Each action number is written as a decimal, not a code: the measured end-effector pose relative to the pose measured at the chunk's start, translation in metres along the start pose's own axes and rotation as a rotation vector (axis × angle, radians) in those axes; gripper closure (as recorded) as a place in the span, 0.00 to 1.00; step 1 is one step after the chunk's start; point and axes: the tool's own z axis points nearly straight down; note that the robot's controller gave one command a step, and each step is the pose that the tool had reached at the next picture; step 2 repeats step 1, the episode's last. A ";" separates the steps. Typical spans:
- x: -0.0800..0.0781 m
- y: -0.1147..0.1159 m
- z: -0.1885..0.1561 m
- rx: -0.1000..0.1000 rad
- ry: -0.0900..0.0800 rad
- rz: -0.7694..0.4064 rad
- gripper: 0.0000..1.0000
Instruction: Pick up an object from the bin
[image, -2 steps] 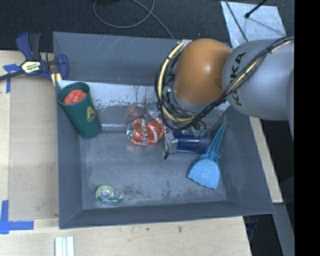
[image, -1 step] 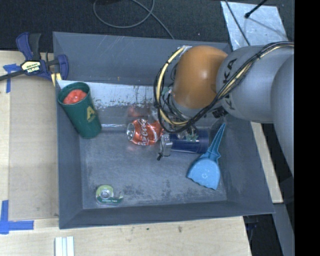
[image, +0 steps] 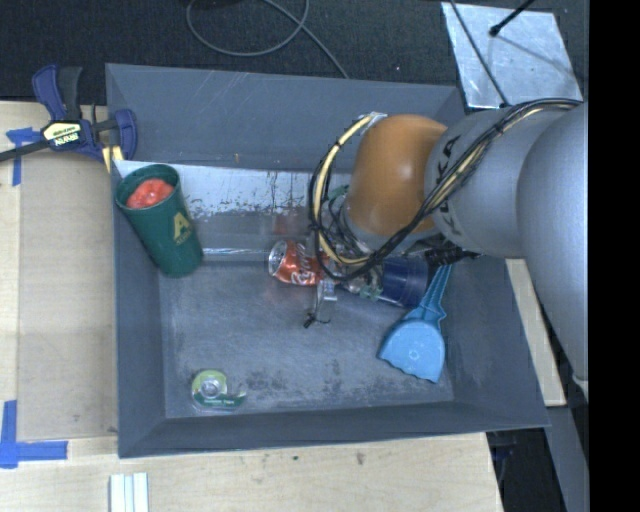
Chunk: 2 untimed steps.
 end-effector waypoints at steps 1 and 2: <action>-0.017 -0.010 -0.018 -0.001 -0.005 0.287 1.00; -0.017 -0.010 -0.018 -0.001 -0.005 0.287 1.00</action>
Offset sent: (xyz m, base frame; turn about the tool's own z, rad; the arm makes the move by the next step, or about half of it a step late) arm 0.0000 0.0000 0.0000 0.0000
